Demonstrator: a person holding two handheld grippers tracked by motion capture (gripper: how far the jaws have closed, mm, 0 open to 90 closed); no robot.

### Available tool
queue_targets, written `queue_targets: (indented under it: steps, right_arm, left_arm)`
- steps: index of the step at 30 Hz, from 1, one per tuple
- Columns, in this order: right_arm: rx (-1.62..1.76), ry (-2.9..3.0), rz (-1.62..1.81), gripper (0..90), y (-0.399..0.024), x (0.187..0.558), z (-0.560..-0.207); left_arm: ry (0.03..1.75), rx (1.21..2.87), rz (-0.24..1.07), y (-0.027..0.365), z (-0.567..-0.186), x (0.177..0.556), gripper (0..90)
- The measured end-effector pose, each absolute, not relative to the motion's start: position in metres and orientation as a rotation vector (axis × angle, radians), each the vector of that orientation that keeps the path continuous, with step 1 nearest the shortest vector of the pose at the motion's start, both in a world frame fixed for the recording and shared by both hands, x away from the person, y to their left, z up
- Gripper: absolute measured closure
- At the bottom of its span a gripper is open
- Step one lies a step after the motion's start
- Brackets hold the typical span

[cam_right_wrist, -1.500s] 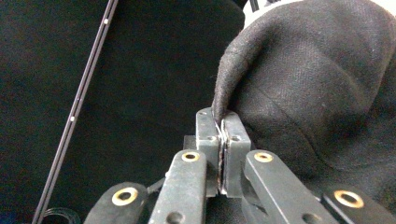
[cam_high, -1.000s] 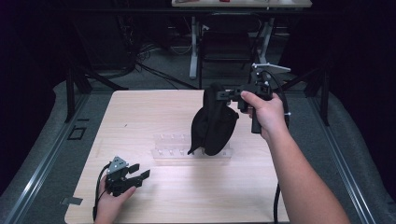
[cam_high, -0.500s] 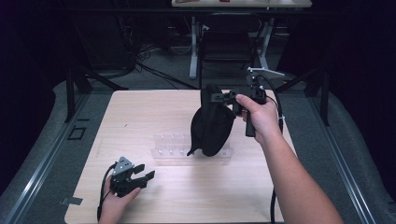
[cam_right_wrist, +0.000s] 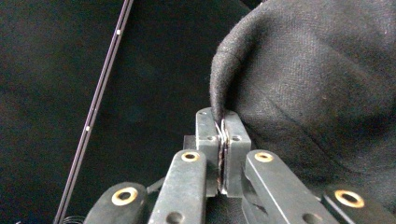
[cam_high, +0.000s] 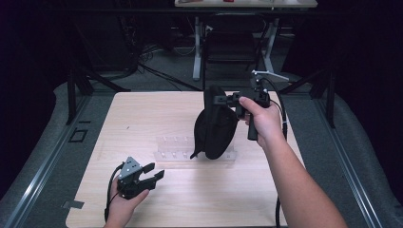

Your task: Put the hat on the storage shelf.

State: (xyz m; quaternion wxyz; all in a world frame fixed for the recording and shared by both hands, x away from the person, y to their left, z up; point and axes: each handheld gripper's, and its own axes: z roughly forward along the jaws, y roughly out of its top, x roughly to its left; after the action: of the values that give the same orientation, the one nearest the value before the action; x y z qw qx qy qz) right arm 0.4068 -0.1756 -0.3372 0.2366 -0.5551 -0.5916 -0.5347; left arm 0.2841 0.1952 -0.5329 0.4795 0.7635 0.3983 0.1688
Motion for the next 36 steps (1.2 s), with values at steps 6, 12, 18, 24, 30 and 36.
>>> queue_targets:
  steps: [6, 12, 18, 24, 30, 36]
  right_arm:
    - [-1.514, -1.619, -1.467, 88.2, -0.169, 0.407, -0.337]
    - [-1.507, -1.610, -1.468, 88.1, -0.165, 0.409, -0.338]
    - [-1.502, -1.611, -1.471, 88.1, -0.163, 0.410, -0.338]
    - [-1.504, -1.607, -1.472, 88.1, -0.162, 0.410, -0.338]
    - [-1.513, -1.603, -1.472, 88.0, -0.160, 0.410, -0.337]
    - [-1.506, -1.604, -1.475, 88.0, -0.159, 0.410, -0.338]
  left_arm:
    - [0.905, 1.854, 0.424, 0.179, -0.515, 0.292, 53.0]
    - [0.860, 1.871, 0.421, 0.162, -0.504, 0.298, 55.0]
    - [0.801, 1.897, 0.431, 0.141, -0.489, 0.302, 58.9]
    - [0.775, 1.909, 0.425, 0.126, -0.479, 0.304, 59.8]
    - [0.749, 1.921, 0.426, 0.109, -0.474, 0.305, 61.4]
    - [0.737, 1.958, 0.454, 0.101, -0.476, 0.306, 73.1]
